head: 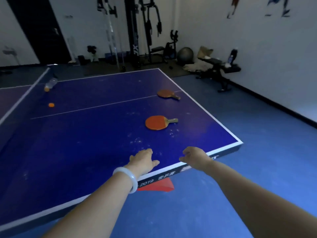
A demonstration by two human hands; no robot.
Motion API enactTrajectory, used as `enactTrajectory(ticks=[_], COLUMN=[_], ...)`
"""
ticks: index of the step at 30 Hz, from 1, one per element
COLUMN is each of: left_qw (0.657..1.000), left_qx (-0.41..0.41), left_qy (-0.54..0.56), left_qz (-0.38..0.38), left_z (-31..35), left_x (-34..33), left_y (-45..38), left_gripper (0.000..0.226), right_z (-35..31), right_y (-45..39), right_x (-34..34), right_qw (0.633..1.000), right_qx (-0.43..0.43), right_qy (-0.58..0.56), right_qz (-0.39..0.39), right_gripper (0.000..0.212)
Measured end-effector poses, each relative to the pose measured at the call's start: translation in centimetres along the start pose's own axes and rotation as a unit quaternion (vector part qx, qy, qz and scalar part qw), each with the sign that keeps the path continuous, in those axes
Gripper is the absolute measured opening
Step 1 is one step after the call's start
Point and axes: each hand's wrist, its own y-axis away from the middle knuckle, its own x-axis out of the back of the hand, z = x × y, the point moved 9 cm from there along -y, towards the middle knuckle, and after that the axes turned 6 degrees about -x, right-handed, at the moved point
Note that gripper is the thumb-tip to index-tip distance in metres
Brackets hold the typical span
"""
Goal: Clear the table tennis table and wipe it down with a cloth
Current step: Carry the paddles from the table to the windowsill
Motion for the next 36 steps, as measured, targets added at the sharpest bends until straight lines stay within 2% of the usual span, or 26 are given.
enactTrajectory(ticks=[8,13,19,24,28,36], left_qw=[0.998,0.997,0.990,0.986,0.982,0.964], left_qx=[-0.057,-0.019,0.050,0.102,0.122,0.163], left_qy=[0.025,0.077,0.134,0.131,0.141,0.202], left_qz=[-0.031,-0.006,0.015,0.015,0.030,0.061], left_z=[12.6,18.7,23.8,25.8,26.9,28.5], left_x=[-5.0,-6.8,-9.8,-10.2,-9.3,-6.6], left_y=[-9.4,-14.4,-17.7,-21.9,-28.7,-40.9], left_gripper=[0.056,0.058,0.054,0.056,0.056,0.058], right_z=[9.2,14.3,19.9,20.8,19.9,15.1], right_y=[-4.9,-10.0,-16.4,-23.4,-30.5,-41.6], right_x=[8.2,14.1,19.9,22.8,25.2,30.5], right_qw=[1.000,1.000,0.996,0.988,0.988,0.978], right_qx=[-0.018,0.001,0.012,0.029,0.047,0.103], right_qy=[-0.016,-0.015,0.064,0.119,0.105,0.145], right_qz=[0.004,-0.017,-0.065,-0.094,-0.099,-0.111], right_gripper=[0.058,0.057,0.052,0.036,0.048,0.053])
